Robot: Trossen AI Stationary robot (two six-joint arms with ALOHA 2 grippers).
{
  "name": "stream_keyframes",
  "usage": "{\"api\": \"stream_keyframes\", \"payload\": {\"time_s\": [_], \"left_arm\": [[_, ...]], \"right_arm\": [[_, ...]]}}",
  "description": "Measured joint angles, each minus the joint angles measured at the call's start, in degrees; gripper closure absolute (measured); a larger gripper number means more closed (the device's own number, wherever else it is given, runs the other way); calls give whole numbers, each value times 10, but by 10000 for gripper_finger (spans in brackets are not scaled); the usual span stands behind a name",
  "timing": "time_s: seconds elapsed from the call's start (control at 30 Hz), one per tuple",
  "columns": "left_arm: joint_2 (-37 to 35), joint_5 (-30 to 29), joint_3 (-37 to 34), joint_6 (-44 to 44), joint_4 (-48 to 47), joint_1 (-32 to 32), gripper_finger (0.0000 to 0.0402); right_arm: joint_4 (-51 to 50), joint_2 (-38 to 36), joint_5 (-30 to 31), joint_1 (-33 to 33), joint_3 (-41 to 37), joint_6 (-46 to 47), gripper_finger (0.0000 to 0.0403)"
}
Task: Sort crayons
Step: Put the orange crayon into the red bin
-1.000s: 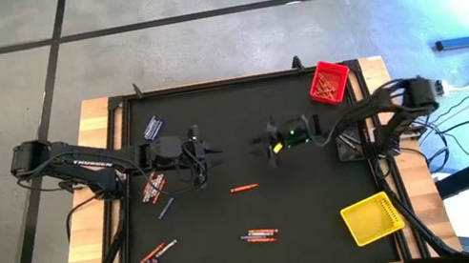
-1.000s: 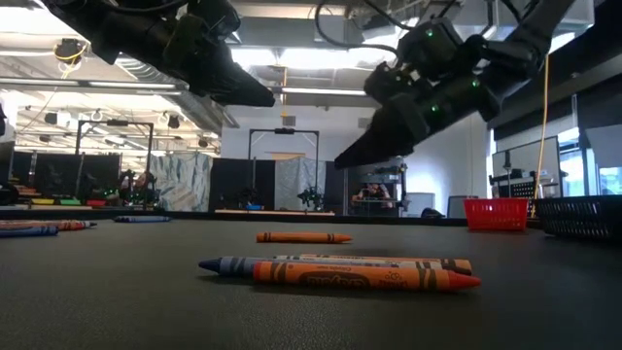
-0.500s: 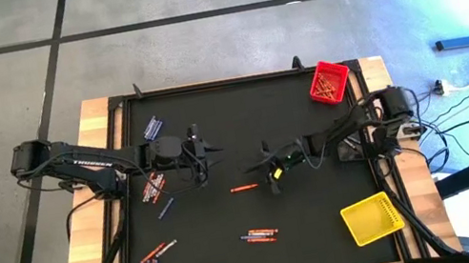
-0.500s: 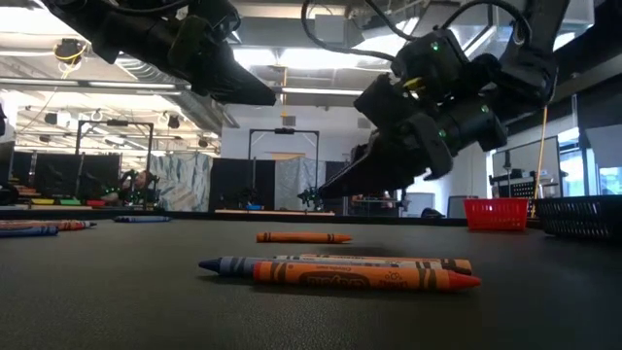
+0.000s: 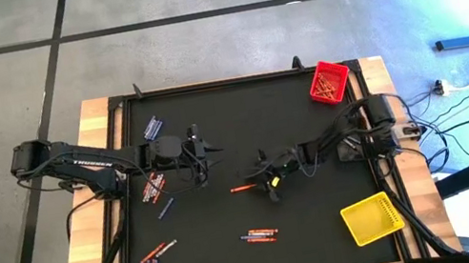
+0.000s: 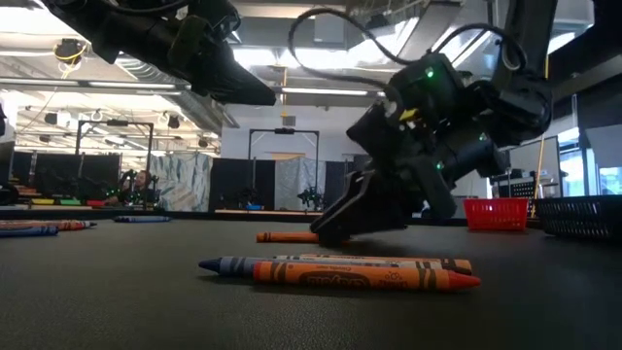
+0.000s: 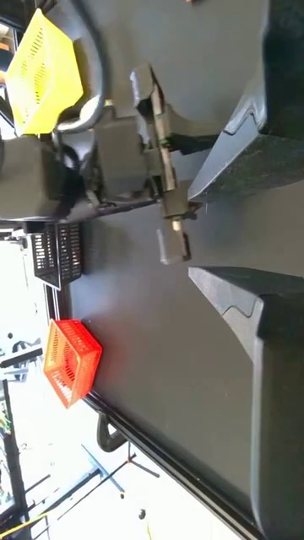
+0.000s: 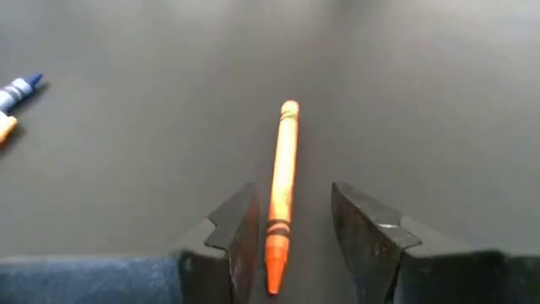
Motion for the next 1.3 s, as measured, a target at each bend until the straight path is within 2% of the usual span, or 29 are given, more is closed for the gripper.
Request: {"api": "stream_keyframes", "payload": {"time_s": [0.27,0.63,0.73,0.9,1.1,1.2,1.3], "left_arm": [[0,0,0,0,0,0,276],[0,0,0,0,0,0,276],[0,0,0,0,0,0,276],[0,0,0,-1,0,0,276],[0,0,0,-2,0,0,276],[0,0,0,-4,0,0,276],[0,0,0,-5,-1,0,276]], "right_arm": [[-29,20,-9,0,28,-9,268],[-42,20,-8,0,28,-33,389],[-43,20,-6,0,28,-41,389],[-41,21,2,1,28,-40,364],[-54,7,8,1,27,-40,383],[-94,-20,19,0,25,-40,389],[-152,-59,63,-1,24,-36,383]]}}
